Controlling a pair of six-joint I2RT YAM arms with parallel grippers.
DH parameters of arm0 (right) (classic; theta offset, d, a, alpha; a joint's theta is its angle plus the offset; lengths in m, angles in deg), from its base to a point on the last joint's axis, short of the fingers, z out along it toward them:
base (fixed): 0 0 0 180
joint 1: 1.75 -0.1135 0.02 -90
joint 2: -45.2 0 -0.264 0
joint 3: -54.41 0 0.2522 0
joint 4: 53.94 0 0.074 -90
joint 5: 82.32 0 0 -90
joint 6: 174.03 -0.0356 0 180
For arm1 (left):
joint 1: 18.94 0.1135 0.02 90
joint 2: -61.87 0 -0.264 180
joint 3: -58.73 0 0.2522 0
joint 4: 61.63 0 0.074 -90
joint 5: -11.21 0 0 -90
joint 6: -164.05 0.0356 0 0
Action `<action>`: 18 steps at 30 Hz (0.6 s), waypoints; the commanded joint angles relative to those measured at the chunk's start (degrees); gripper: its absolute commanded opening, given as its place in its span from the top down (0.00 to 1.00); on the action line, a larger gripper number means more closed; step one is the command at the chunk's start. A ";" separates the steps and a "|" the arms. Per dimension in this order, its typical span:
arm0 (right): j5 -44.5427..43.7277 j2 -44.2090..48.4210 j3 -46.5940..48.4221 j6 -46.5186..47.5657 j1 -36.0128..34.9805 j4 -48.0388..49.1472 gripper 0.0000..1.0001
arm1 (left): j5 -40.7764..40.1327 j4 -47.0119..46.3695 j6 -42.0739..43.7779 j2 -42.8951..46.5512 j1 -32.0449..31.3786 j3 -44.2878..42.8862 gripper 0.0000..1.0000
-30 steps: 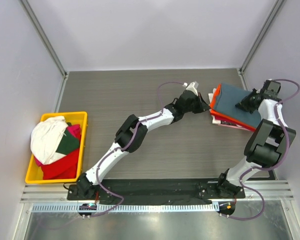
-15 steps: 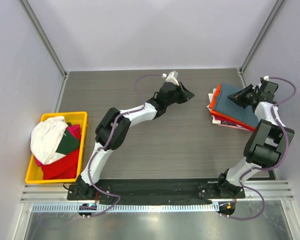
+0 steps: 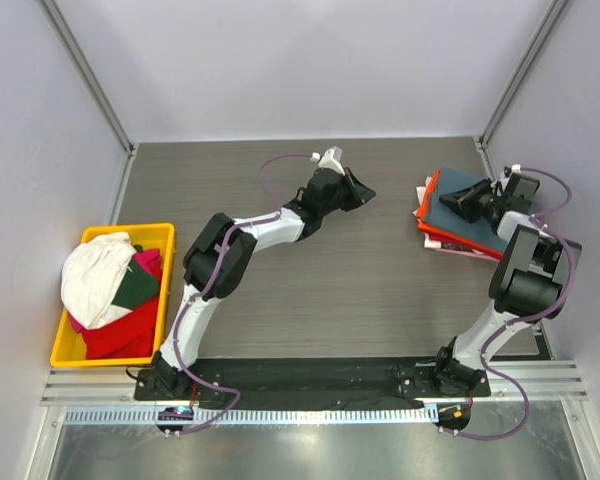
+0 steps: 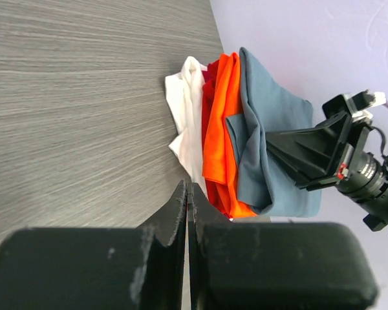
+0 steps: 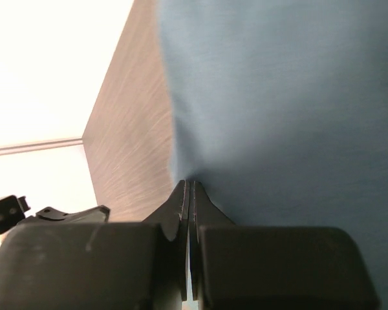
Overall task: Fold and stack the t-shirts
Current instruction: Neatly place the folded tshirt to the corner
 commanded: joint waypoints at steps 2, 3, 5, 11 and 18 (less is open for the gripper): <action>1.53 5.73 -0.41 -0.51 -0.47 3.92 0.99 | 0.17 -2.95 0.97 5.63 -0.04 0.40 1.00; 1.89 5.56 -0.76 -0.86 -0.47 4.96 0.99 | 0.17 -2.78 1.23 5.72 -0.04 0.40 1.00; 2.50 4.51 -1.82 -2.26 -0.47 6.29 0.99 | 0.08 -2.69 1.50 5.98 -0.04 0.48 1.00; 3.65 0.29 -2.35 -4.90 -0.91 10.59 0.99 | 0.17 -2.78 1.32 5.72 -0.04 0.48 1.00; 3.03 -3.84 -0.68 -5.78 -4.34 12.09 0.99 | 0.26 -2.69 1.58 5.46 0.05 -0.13 1.00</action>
